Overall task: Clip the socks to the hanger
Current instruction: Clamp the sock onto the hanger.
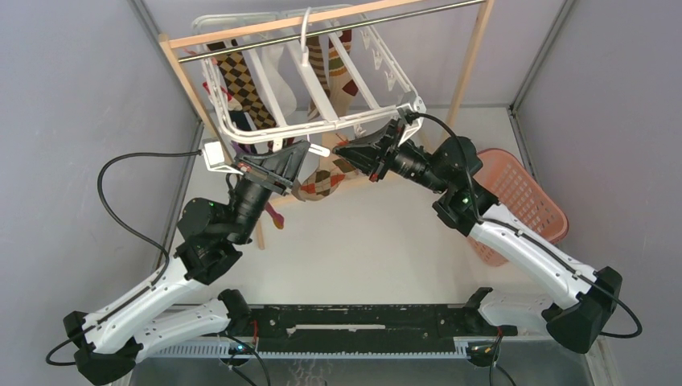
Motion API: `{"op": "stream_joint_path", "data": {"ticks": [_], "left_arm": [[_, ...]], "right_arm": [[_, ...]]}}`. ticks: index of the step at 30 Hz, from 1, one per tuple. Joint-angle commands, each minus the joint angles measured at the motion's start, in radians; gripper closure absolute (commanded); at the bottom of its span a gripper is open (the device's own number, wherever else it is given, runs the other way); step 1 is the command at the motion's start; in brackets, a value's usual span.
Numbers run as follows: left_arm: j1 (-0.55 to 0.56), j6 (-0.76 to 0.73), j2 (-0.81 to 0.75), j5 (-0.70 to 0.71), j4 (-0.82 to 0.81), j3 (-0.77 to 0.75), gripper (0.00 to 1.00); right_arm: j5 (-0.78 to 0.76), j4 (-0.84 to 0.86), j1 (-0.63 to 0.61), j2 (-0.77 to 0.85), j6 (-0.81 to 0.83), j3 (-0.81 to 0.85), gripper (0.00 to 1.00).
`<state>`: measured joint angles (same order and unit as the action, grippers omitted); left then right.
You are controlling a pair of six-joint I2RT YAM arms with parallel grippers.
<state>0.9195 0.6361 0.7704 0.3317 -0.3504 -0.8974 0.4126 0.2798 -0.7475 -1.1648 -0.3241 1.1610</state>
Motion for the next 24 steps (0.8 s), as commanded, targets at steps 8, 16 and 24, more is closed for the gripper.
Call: {"op": "stream_joint_path", "data": {"ticks": [8, 16, 24], "left_arm": [[-0.004, -0.031, 0.011, -0.053, 0.047, 0.022, 1.0], [-0.004, -0.033, 0.012, -0.061, 0.047, 0.021, 1.0], [-0.004, -0.036, 0.035, -0.096, 0.06, 0.012, 0.9]], "right_arm": [[0.059, 0.099, 0.01, -0.033, -0.072, 0.077, 1.0], [0.061, 0.093, 0.01, -0.033, -0.07, 0.077, 1.0], [0.076, 0.11, 0.008, -0.039, -0.078, 0.077, 1.0]]}}
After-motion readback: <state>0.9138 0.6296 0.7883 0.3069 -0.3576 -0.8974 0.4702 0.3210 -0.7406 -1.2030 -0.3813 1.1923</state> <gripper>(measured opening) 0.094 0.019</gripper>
